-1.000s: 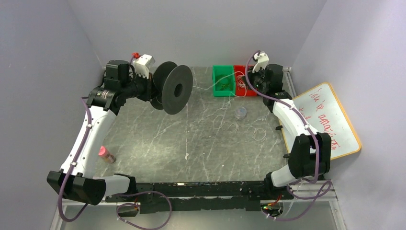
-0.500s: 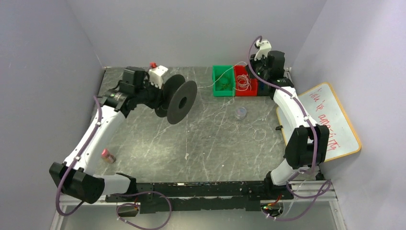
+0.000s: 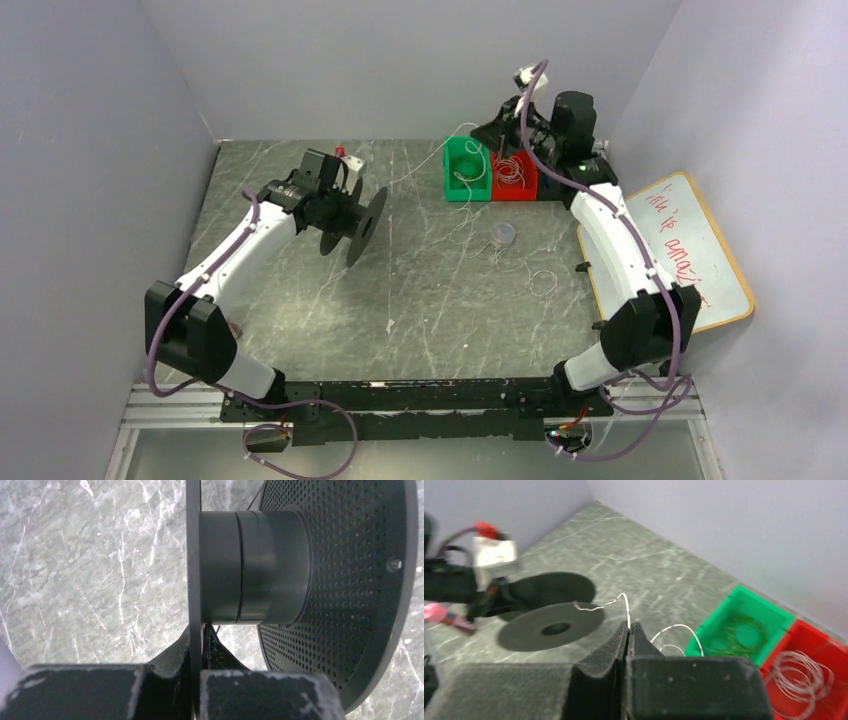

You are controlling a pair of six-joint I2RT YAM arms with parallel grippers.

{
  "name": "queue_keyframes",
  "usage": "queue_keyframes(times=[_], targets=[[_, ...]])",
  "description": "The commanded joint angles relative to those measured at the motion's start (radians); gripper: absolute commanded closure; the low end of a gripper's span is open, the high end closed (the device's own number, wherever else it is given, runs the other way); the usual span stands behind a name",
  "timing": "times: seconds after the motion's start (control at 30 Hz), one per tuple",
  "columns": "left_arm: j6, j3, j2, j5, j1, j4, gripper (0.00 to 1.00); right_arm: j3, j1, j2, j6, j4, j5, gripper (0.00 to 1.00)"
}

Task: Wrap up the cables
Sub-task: Wrap the cable around the cable reel.

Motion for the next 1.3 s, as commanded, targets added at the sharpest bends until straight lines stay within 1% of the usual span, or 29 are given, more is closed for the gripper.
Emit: queue_keyframes(times=[0.0,0.1,0.27,0.4,0.5,0.6,0.77,0.93,1.0,1.1,1.27], targets=[[-0.052,0.038,0.015,-0.070,-0.005,0.075,0.98,-0.040,0.085,-0.093,0.047,0.102,-0.131,1.00],[-0.052,0.031,0.029,-0.070,-0.016,0.080,0.98,-0.047,0.133,-0.092,0.115,0.140,-0.188,1.00],[-0.052,0.023,0.047,-0.101,-0.031,0.090,0.98,-0.017,0.140,-0.053,0.281,0.231,-0.310,1.00],[-0.052,0.022,0.056,-0.129,-0.031,0.091,0.98,-0.039,0.151,-0.053,0.428,0.357,-0.414,1.00],[-0.091,0.016,0.064,-0.162,-0.031,0.102,0.98,-0.072,0.187,-0.063,0.456,0.419,-0.482,1.00],[-0.110,0.036,0.089,-0.184,-0.031,0.083,0.97,-0.104,0.254,-0.071,0.386,0.376,-0.504,1.00],[-0.151,0.111,0.143,-0.171,-0.016,0.038,0.98,-0.166,0.357,-0.070,0.205,0.279,-0.551,1.00],[-0.191,0.203,0.176,-0.083,0.027,0.015,0.98,-0.216,0.434,-0.069,0.022,0.168,-0.618,1.00],[-0.210,0.235,0.185,-0.047,0.050,0.005,0.98,-0.217,0.460,-0.071,-0.066,0.077,-0.629,1.00],[-0.247,0.273,0.199,0.035,0.098,-0.008,0.98,-0.209,0.504,-0.069,-0.251,-0.060,-0.635,1.00],[-0.288,0.308,0.213,0.116,0.155,-0.006,0.98,-0.223,0.562,-0.043,-0.390,-0.170,-0.614,1.00]])
